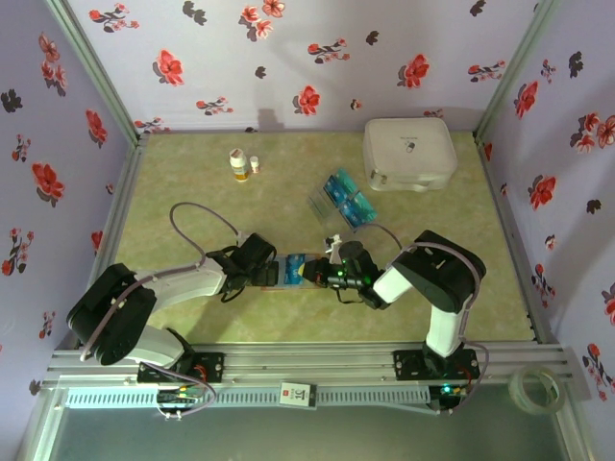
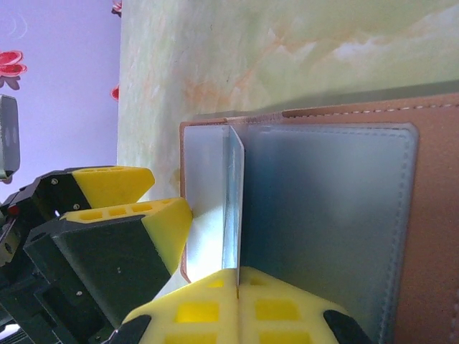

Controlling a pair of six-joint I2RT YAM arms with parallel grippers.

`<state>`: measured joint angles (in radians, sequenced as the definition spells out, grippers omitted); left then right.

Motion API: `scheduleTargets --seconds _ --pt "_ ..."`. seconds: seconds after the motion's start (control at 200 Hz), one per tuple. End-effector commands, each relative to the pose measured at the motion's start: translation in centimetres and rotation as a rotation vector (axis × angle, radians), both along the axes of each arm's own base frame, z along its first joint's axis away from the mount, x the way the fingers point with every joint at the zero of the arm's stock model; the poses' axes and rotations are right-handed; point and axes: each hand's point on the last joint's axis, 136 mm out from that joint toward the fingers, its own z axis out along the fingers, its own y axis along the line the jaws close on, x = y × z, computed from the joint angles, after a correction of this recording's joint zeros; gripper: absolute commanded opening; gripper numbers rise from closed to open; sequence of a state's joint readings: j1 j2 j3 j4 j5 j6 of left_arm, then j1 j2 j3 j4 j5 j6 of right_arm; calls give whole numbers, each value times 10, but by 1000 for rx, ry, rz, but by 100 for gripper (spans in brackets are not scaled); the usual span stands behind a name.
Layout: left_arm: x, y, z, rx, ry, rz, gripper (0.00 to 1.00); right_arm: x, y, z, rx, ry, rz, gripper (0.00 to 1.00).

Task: Put the credit cards into the card holder
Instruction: Insert the credit card into the card slot.

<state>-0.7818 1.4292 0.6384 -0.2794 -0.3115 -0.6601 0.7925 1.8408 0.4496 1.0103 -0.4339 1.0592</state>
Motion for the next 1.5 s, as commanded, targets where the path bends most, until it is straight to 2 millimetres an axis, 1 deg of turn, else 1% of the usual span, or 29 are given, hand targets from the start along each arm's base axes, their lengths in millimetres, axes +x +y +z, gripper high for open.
scheduleTargets --seconds 0.0,0.6,0.875,1.15,1.495 --pt "-10 14 -8 59 25 16 100 -12 -3 -15 -29 48 20 0" --pt "-11 15 -8 61 25 16 100 -17 -7 -23 -44 69 22 0" --pt "-10 15 -8 59 23 17 100 -20 -3 -27 -41 87 42 0" --pt "-11 15 -8 59 24 16 100 -18 -1 -27 -43 92 44 0" --pt "-11 14 -9 57 22 16 100 -18 1 -35 -59 112 55 0"
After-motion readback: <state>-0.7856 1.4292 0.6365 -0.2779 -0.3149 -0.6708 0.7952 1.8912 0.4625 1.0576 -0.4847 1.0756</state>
